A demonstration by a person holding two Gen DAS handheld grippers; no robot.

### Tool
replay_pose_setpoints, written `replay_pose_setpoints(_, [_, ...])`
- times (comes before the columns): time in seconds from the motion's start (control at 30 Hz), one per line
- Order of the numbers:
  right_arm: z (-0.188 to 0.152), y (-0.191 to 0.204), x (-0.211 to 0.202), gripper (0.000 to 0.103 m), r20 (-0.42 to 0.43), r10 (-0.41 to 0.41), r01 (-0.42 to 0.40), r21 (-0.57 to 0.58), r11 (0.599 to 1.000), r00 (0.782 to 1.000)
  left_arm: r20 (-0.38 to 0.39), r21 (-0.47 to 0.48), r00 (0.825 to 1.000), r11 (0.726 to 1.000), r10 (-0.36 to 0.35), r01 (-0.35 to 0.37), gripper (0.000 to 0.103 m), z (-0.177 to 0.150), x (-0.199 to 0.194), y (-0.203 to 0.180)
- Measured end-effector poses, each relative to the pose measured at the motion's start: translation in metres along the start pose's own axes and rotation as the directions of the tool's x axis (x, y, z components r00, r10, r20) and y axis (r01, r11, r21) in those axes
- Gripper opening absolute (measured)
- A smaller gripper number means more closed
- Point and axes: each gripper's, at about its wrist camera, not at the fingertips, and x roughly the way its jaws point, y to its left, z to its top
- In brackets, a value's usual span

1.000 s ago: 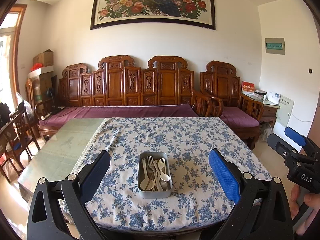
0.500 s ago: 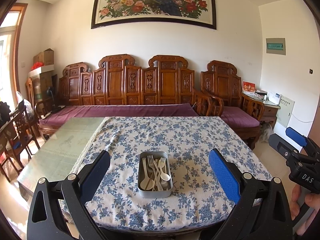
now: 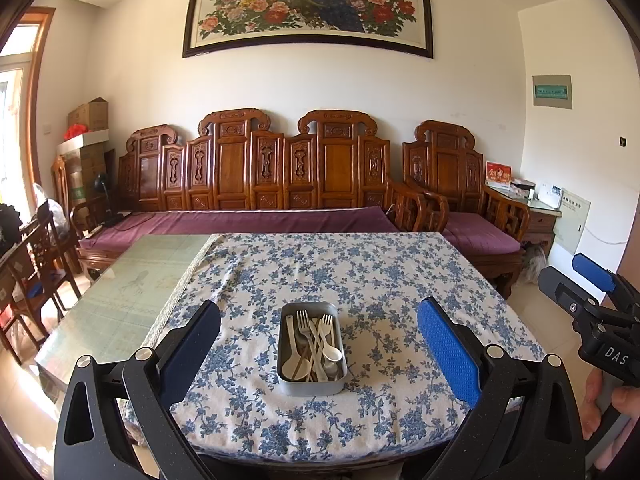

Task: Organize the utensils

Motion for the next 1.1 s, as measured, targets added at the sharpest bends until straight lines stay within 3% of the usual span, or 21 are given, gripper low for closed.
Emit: replay_pose_setpoints(1.1, [-0.0032,0.0010,0.0007,0.100,-0.002,0.005,-0.005,0.002,1.000,1.000,0.013,-0.005,1.000,1.000,-0.002,0.002,0.095,-0.0017,-0.0040,0.0000])
